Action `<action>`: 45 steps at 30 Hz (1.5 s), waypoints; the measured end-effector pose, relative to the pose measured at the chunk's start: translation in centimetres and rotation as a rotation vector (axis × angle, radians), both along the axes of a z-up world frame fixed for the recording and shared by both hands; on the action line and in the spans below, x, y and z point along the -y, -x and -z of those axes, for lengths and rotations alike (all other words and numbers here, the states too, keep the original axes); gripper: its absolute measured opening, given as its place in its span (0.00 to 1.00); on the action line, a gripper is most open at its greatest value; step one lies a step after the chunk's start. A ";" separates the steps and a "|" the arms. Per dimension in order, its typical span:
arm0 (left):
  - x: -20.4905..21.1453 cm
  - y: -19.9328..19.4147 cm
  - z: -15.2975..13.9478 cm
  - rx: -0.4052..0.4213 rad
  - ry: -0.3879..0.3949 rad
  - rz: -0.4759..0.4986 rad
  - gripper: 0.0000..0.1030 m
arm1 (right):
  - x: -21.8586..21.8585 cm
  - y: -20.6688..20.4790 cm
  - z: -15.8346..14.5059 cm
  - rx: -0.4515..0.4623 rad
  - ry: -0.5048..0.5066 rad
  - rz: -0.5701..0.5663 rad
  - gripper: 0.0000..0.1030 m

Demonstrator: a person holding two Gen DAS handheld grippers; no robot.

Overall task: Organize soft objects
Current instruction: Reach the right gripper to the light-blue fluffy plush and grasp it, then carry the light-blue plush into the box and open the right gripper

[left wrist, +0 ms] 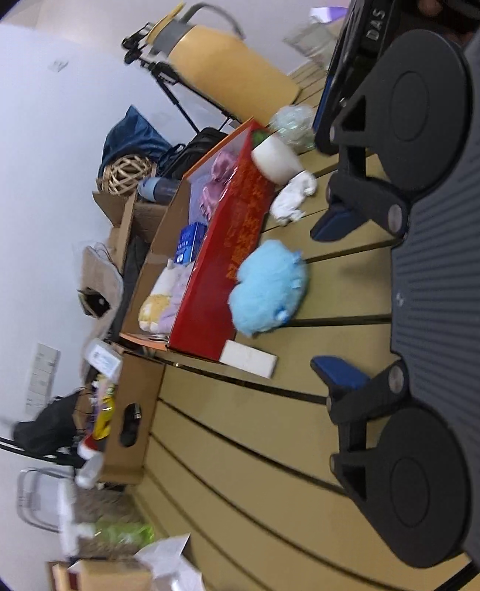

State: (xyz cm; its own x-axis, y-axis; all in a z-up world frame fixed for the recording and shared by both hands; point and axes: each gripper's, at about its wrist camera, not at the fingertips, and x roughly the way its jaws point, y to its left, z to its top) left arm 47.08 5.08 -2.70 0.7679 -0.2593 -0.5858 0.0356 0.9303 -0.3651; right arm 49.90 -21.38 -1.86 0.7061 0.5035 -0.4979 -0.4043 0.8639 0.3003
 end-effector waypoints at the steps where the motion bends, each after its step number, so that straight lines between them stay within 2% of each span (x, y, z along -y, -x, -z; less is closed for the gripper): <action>1: -0.2 -1.0 0.1 -0.003 0.016 -0.003 0.65 | -0.4 -1.6 0.1 -0.009 -0.007 -0.006 0.59; 4: -0.7 -4.1 0.7 -0.001 0.078 -0.006 0.65 | -1.8 -6.2 0.8 -0.047 -0.055 -0.027 0.54; 6: -0.6 -5.8 1.4 -0.034 0.098 0.008 0.60 | -2.6 -8.6 1.5 -0.073 -0.074 -0.039 0.50; 8: -0.7 -6.7 2.2 -0.052 0.124 0.026 0.49 | -3.1 -10.3 2.3 -0.099 -0.089 -0.054 0.47; 10: -1.0 -6.9 2.7 -0.039 0.176 0.048 0.45 | -3.1 -11.4 3.2 -0.131 -0.116 -0.069 0.46; 14: -1.6 -7.3 3.0 -0.046 0.234 0.027 0.44 | -3.3 -12.7 4.6 -0.182 -0.147 -0.082 0.45; 21: -1.5 -7.0 3.4 -0.034 0.237 0.036 0.42 | -2.8 -13.4 5.5 -0.230 -0.220 -0.107 0.38; 27: -1.0 -6.2 3.0 -0.007 0.213 0.076 0.41 | -3.1 -11.6 4.6 -0.169 -0.168 -0.097 0.34; 31: -0.4 -4.8 2.0 0.044 0.200 0.102 0.41 | -2.0 -10.1 3.8 -0.146 -0.195 -0.087 0.34; 35: 0.9 -2.3 -0.3 0.126 0.172 0.123 0.41 | -0.6 -7.3 2.0 -0.088 -0.230 -0.073 0.34; 39: 2.2 -0.6 -2.7 0.187 0.183 0.142 0.41 | 1.0 -4.8 -0.8 -0.006 -0.236 -0.053 0.34; 42: 3.6 -0.7 -4.9 0.224 0.182 0.164 0.41 | 2.6 -4.1 -2.8 0.045 -0.259 -0.035 0.33; 45: 5.0 -2.7 -6.7 0.234 0.163 0.190 0.41 | 3.9 -5.3 -4.3 0.070 -0.273 -0.006 0.33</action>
